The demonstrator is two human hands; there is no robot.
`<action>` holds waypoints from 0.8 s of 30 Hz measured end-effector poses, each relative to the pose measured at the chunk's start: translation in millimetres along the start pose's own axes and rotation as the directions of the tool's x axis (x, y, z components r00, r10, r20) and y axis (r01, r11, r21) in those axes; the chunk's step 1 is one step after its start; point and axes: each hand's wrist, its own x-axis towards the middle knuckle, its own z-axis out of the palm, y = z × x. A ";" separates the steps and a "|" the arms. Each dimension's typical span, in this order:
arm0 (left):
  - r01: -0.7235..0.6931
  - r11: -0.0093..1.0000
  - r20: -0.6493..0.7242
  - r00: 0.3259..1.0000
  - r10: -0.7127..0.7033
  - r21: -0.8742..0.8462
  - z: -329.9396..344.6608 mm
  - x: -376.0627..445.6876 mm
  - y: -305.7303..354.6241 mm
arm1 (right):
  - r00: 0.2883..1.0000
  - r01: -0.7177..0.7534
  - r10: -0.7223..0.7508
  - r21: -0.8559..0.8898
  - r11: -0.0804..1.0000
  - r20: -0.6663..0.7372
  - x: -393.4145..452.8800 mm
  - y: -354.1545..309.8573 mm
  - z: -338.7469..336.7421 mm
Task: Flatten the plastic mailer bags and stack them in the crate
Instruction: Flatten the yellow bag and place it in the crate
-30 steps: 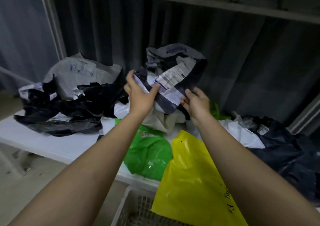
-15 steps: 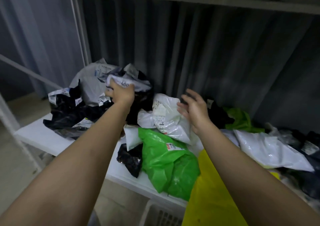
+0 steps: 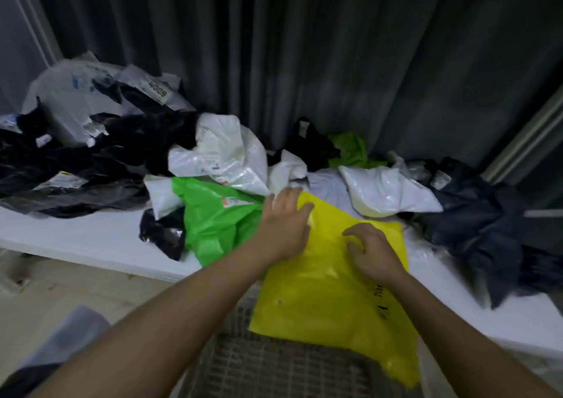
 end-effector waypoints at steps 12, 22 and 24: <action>0.366 0.925 0.045 0.927 -0.372 0.096 96.2 72.6 18.7 | 0.874 -0.461 0.425 -0.125 0.879 -0.235 22.2 85.4 2.0; 0.423 0.869 0.014 0.901 -0.435 -0.256 99.5 96.2 -10.3 | 0.832 -0.312 0.397 0.264 0.913 -0.388 35.2 109.5 13.6; 0.440 0.889 -0.047 0.892 -0.449 -0.127 104.4 94.6 -2.8 | 0.838 -0.319 0.398 0.257 0.912 -0.373 36.8 107.9 13.4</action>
